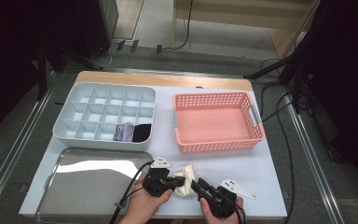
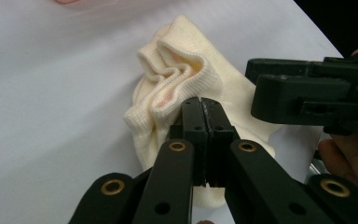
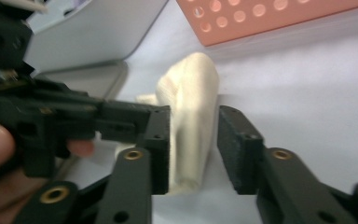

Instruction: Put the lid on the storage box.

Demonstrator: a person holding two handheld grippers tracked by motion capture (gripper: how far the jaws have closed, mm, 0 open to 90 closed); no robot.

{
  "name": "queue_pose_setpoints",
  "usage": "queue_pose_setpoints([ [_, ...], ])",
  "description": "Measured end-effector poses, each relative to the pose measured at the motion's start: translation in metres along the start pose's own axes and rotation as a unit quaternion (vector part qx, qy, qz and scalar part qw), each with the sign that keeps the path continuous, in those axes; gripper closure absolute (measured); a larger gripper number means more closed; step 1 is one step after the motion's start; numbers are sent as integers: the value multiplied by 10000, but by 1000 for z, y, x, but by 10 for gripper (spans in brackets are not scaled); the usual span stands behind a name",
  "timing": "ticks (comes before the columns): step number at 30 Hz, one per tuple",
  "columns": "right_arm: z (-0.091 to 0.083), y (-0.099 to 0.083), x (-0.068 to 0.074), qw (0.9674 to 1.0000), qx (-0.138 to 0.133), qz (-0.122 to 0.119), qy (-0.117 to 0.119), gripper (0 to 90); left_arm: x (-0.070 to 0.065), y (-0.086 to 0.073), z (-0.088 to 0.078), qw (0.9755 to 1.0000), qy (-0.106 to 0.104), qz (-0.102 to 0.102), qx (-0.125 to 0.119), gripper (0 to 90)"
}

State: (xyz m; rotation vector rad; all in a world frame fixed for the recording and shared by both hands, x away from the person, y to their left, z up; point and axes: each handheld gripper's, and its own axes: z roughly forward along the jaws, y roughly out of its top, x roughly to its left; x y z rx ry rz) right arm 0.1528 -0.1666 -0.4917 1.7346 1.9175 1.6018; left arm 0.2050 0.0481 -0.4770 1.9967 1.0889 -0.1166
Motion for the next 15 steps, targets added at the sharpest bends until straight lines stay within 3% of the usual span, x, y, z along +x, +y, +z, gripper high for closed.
queue_pose_setpoints([
  [1, 3, 1, -1, 9999, 103, 40, 42, 643, 0, 0, 1, 10000, -10, 2, 5, 900],
  [4, 7, 1, 1, 9996, 272, 32, -74, 814, -2, 1, 0, 9999, 63, 79, 39, 900],
  [5, 7, 1, 2, 9996, 265, 30, -111, 832, -2, 1, -1, 9999, 63, 82, 34, 900],
  [11, 6, 1, 4, 9993, 201, -157, -259, 843, -8, 3, -12, 9999, 66, 81, -81, 869],
  [15, 4, 1, 3, 9993, 112, -192, -303, 843, -7, 2, -4, 9998, 190, 76, 69, 900],
])
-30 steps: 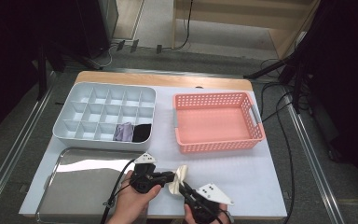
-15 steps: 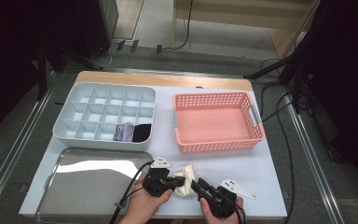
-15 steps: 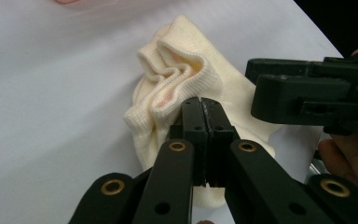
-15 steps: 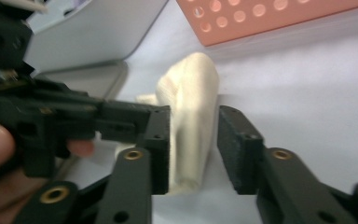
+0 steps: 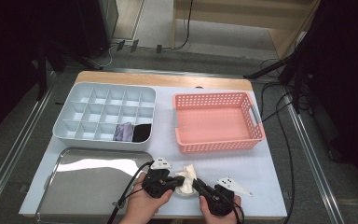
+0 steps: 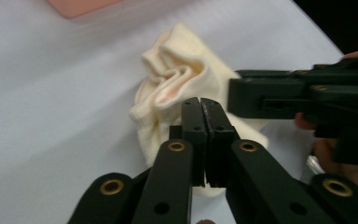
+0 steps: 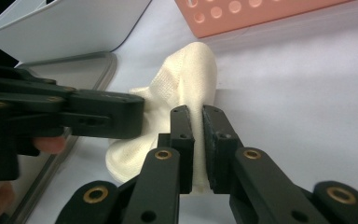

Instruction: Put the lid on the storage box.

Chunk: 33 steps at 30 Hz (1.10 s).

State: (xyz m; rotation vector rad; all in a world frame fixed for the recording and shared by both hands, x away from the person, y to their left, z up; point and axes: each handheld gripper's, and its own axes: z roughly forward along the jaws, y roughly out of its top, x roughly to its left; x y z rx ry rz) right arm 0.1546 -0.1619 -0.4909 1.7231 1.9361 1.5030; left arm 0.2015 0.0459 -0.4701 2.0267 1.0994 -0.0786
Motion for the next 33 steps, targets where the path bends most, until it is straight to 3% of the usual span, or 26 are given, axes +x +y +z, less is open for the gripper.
queue_pose_setpoints([
  [3, -3, 0, 1, 10000, -72, -12, 46, 843, -1, 0, 4, 10000, 52, 42, 5, 900],
  [6, -7, -1, 9, 9992, -213, -283, 189, 844, -4, 0, 6, 9998, 148, 99, 34, 900],
  [8, -7, -2, 15, 9979, -234, -556, 240, 844, -3, 0, 6, 9999, 154, 49, 24, 900],
  [12, -6, -6, 25, 9963, -221, -789, 242, 846, -3, -2, 5, 9999, 135, -42, -47, 900],
  [17, -5, -11, 36, 9931, -205, -1139, 196, 847, 4, -6, 4, 9994, -70, -316, -148, 900],
  [22, 0, -20, 44, 9894, -192, -1434, 104, 846, 4, -6, 3, 9994, -25, -322, -156, 900],
  [26, 2, -21, 45, 9898, -62, -1418, 118, 849, 8, -5, 2, 9987, -142, -467, -121, 900],
  [30, 4, -25, 52, 9863, -68, -1642, -127, 851, 10, -4, 0, 9982, -173, -556, -131, 900],
  [33, 7, -28, 56, 9866, -77, -1619, -178, 850, 15, -2, -4, 9976, -177, -649, -149, 900],
])
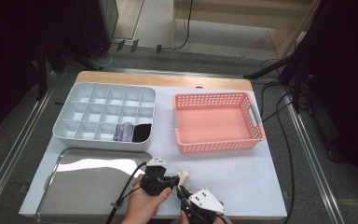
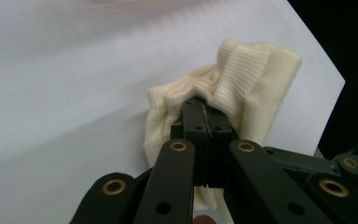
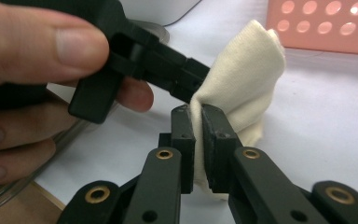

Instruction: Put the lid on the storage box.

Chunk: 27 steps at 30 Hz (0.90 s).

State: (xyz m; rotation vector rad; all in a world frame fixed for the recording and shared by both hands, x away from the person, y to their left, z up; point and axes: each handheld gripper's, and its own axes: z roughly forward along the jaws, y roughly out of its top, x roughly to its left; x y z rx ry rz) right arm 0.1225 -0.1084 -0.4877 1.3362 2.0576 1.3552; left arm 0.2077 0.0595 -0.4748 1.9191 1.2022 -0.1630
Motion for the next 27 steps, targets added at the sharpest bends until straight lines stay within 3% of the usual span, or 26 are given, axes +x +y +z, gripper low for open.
queue_pose_setpoints([
  [4, 2, 0, 2, 10000, 24, 30, 44, 848, 8, 5, -8, 9997, -26, -168, -196, 869],
  [7, 3, 1, 2, 10000, 35, 50, -7, 846, 12, 5, -14, 9996, -33, -171, -221, 824],
  [14, 5, 1, 1, 9999, -6, 120, -24, 843, 6, 6, -35, 9984, -198, -96, -519, 610],
  [17, 5, 1, 1, 9999, -5, 131, -8, 842, 1, 8, -31, 9988, -190, -57, -442, 546],
  [19, 5, 1, 0, 9998, 3, 176, 10, 842, -3, 9, -23, 9997, -83, 29, -245, 522],
  [21, 5, 0, 0, 9999, -9, 145, 7, 842, -4, 9, -16, 9999, -25, 54, -151, 568],
  [24, 2, 1, 2, 9999, 16, 142, -56, 838, -5, 9, -12, 9997, -97, 145, -144, 761],
  [27, -7, 2, -2, 9998, 0, 190, 107, 807, -4, 10, -11, 9997, -108, 176, -160, 788],
])
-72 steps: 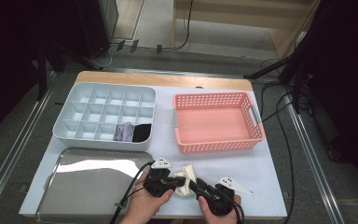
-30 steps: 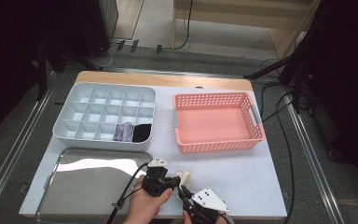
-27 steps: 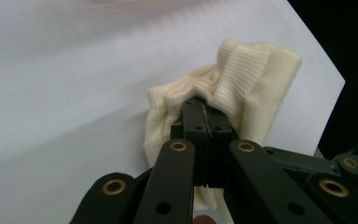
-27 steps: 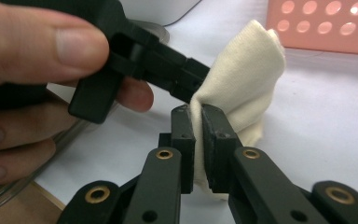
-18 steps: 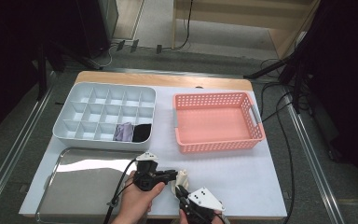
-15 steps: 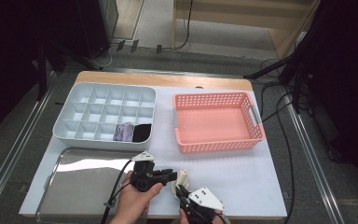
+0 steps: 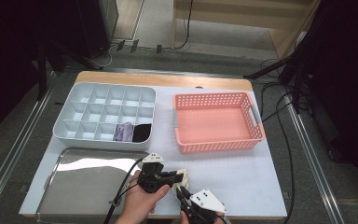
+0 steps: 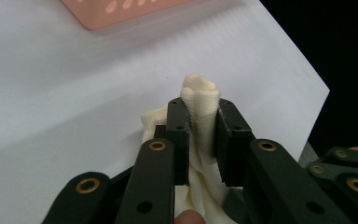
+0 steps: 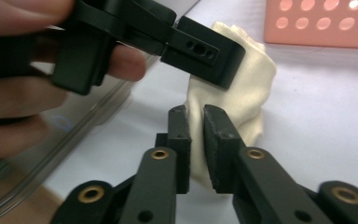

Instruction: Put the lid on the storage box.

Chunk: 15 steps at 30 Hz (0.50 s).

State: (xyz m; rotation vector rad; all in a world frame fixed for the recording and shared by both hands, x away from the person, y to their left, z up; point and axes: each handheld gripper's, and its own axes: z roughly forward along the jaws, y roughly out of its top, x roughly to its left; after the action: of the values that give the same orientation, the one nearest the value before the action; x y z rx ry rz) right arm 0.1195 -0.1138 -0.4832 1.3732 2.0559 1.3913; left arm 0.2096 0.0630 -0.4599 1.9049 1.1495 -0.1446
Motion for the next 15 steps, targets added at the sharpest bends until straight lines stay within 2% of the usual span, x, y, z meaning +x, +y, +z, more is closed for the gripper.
queue_pose_setpoints([
  [2, -10, 1, -4, 9997, -191, 128, 98, 838, 2, 0, 0, 10000, -11, 5, 29, 791],
  [4, -21, 4, -7, 9984, -534, 179, -40, 892, 2, 0, 0, 10000, -29, -2, 26, 791],
  [6, -24, 7, -9, 9974, -665, 232, -153, 900, 3, 0, 0, 10000, -39, 25, 45, 791],
  [9, -13, 5, -5, 9989, -452, 156, 13, 900, 3, 0, 0, 10000, -47, -15, 58, 790],
  [12, 0, -1, 4, 9999, -129, -47, 55, 893, 5, -1, 1, 10000, 0, -22, 41, 779],
  [14, 6, -4, 6, 9999, -12, -102, 28, 900, 6, -2, 2, 9999, 78, -1, 121, 734],
  [15, 7, -5, 5, 10000, -3, -86, 5, 900, 6, -2, 3, 9998, 125, -36, 132, 677],
])
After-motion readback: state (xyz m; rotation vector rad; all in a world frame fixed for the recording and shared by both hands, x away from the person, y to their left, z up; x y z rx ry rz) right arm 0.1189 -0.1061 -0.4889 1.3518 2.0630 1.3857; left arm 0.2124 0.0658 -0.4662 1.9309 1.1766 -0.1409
